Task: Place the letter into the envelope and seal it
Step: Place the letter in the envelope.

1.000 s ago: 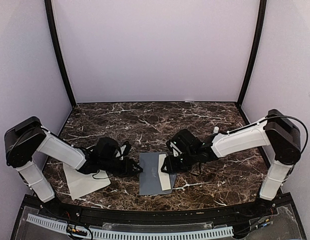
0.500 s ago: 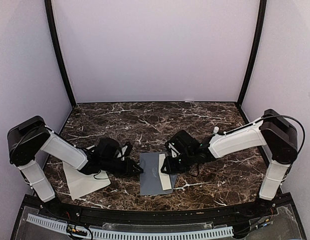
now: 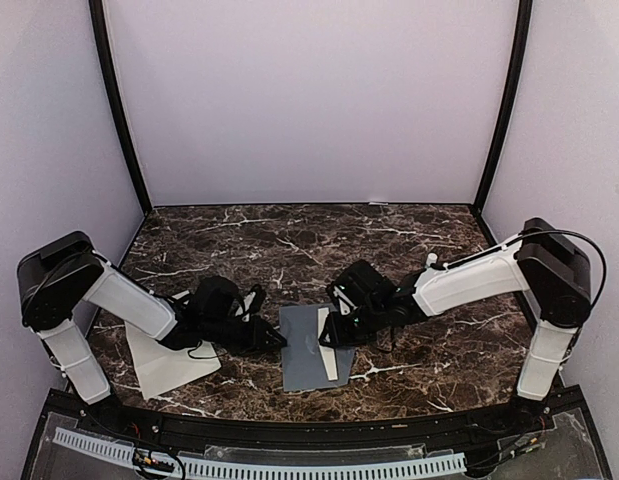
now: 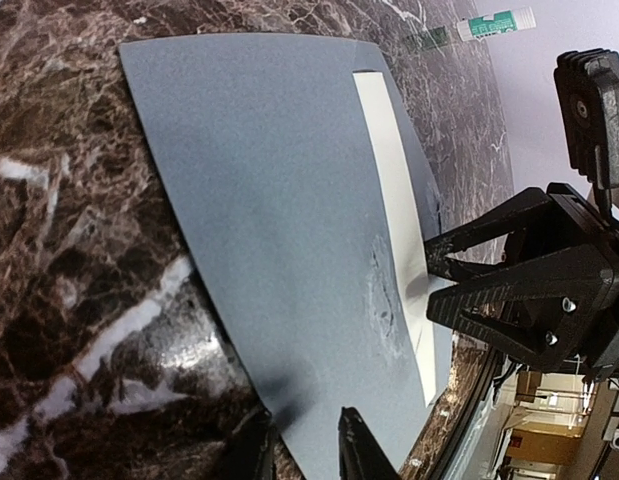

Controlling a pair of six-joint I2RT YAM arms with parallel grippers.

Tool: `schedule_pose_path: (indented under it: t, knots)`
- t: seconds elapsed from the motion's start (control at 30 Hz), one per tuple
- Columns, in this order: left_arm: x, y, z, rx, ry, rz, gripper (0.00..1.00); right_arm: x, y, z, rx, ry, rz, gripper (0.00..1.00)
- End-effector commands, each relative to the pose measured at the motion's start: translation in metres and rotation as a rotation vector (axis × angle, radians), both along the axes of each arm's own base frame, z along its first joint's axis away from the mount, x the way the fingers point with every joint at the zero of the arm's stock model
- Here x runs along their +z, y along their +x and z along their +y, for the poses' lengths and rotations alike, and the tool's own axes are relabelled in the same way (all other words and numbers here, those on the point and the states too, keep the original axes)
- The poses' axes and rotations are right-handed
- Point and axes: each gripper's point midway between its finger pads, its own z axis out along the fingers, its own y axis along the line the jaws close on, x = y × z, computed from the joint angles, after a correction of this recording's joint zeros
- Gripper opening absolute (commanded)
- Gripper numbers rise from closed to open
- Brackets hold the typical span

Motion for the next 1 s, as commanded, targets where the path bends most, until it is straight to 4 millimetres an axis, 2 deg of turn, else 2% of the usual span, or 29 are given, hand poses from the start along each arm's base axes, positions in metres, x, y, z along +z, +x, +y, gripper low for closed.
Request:
schedule_pose_path:
  t: [0.0,0.97]
  knots:
    - [0.003,-0.002,-0.007,-0.02,-0.024,0.004,0.21,0.001,-0.003,0.012,0.023,0.013,0.001,0.33]
    - [0.005,-0.002,-0.022,-0.041,-0.075,0.014,0.18,0.004,-0.006,0.032,0.064,0.03,-0.004,0.32]
